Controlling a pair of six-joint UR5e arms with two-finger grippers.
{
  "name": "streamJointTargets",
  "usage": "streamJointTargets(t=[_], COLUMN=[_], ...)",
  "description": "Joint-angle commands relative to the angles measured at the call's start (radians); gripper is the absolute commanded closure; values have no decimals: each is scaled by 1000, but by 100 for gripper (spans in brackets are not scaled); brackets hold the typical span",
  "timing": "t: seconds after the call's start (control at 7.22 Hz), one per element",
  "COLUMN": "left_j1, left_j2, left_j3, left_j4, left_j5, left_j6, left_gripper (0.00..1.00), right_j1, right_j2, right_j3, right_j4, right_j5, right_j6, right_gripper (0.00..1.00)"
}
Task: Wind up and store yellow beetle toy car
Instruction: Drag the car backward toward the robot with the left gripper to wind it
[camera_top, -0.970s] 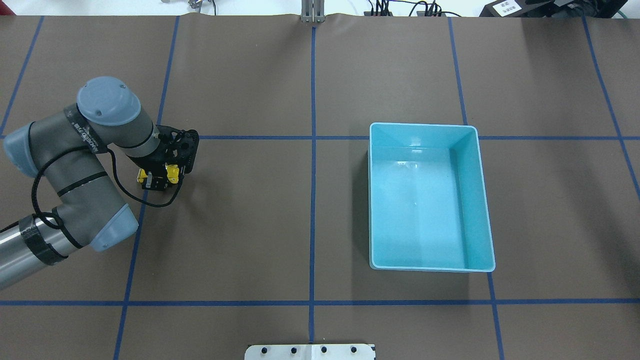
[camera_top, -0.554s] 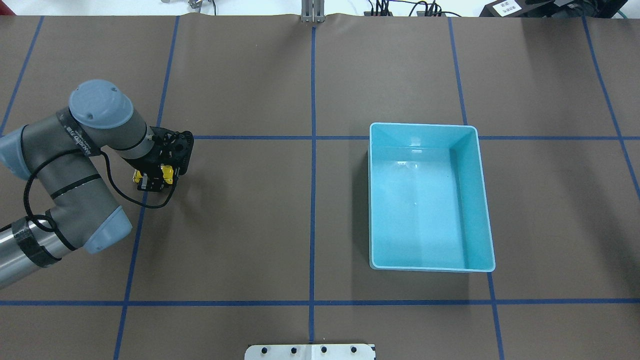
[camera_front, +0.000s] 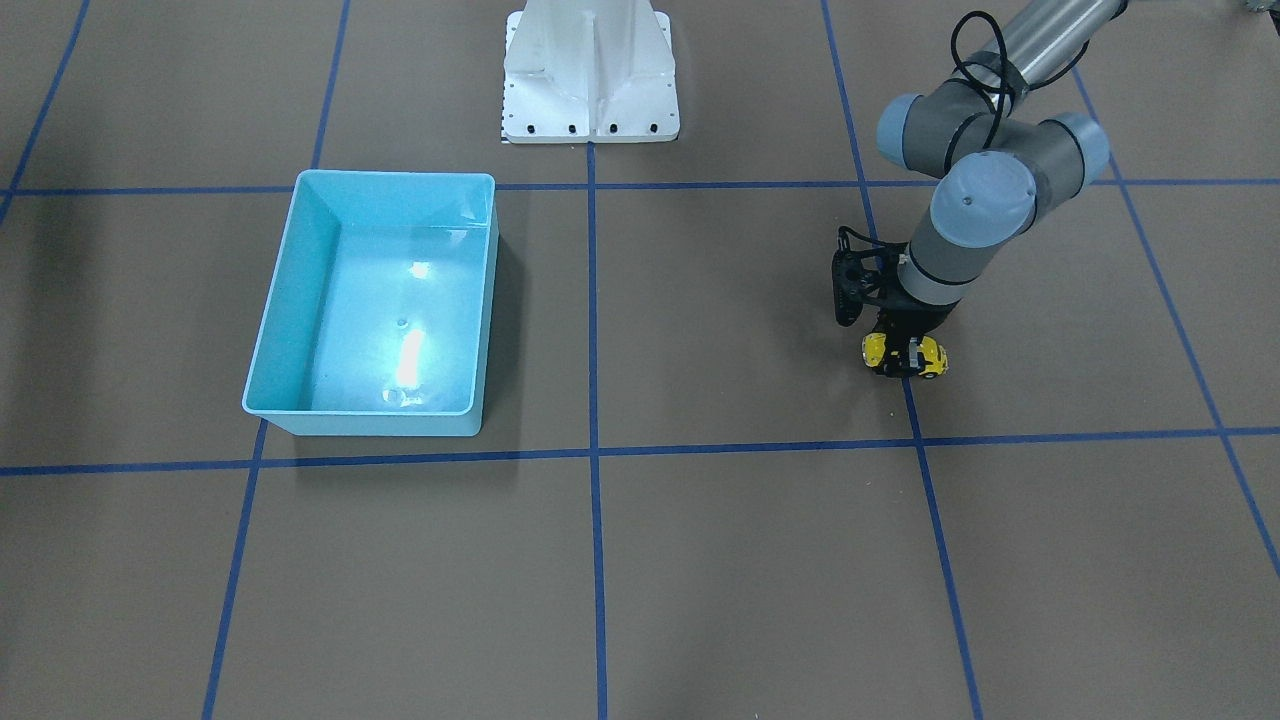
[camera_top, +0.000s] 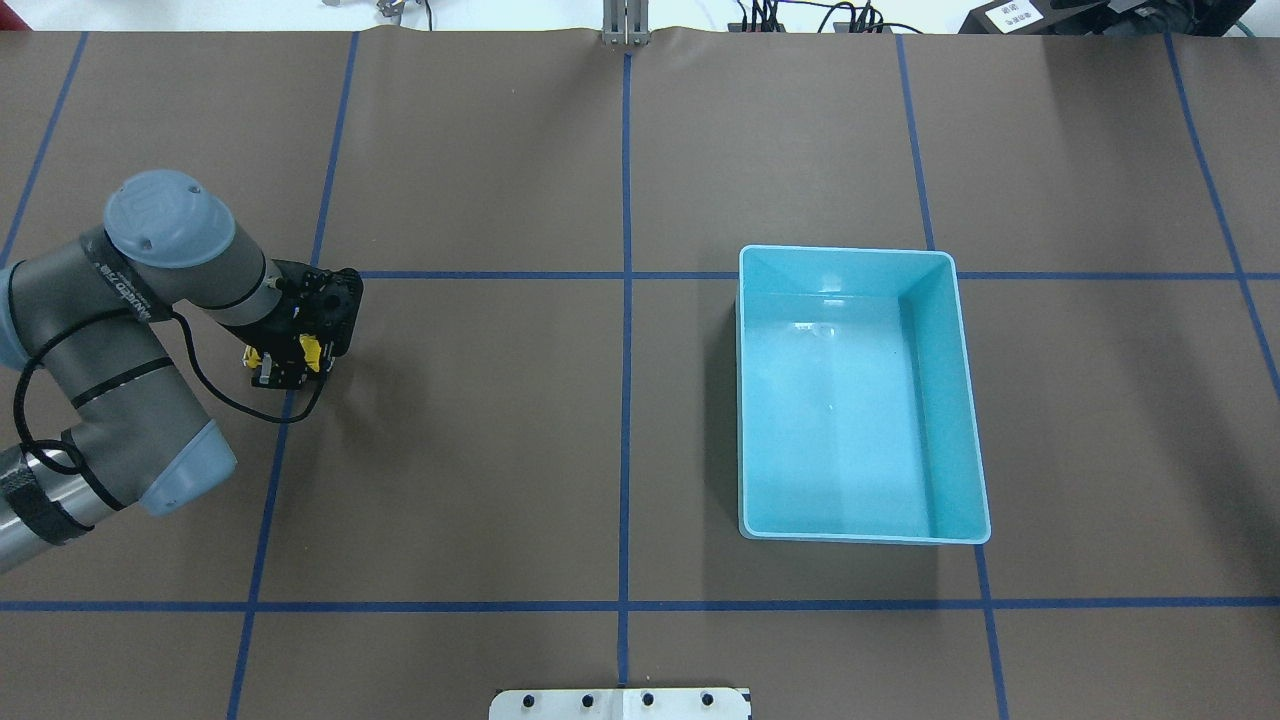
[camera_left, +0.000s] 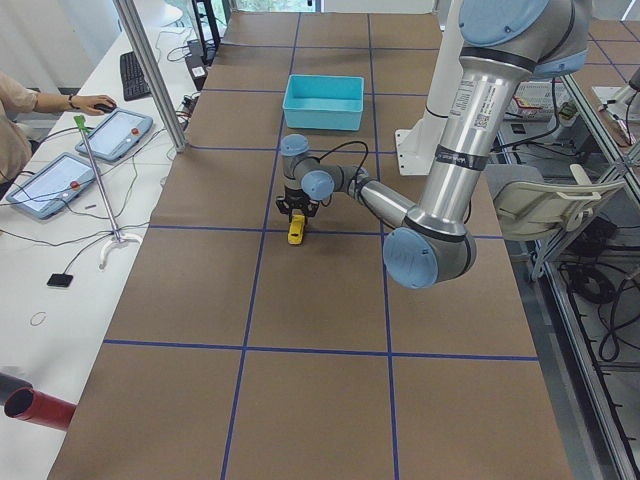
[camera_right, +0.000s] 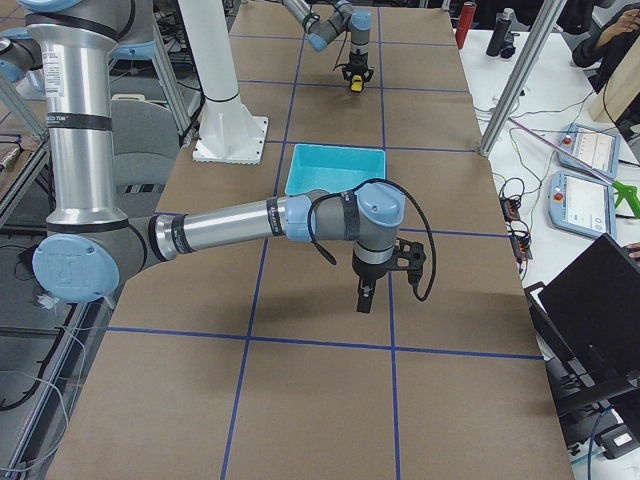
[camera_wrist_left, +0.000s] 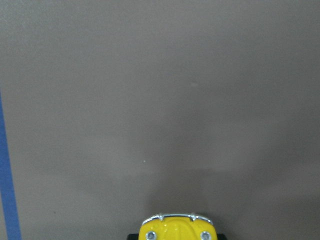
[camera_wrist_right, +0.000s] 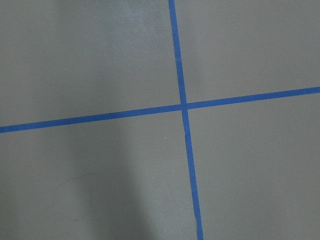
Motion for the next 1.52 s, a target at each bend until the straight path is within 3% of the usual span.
streamJointTargets(t=[0.0,1.39], left_j1=[-11,-54], left_j2=[24,108], left_j3=[-1,-3], left_j4=[-26,-124], left_j5=[-8,-51], left_j6=[2,34], left_gripper=[100,100], right_j1=[-2,-23], right_j2=[6,10], right_j3=[-5,-6], right_j4=[0,-2], right_j5=[-2,-8], right_j6=[0,2], right_gripper=[0,0])
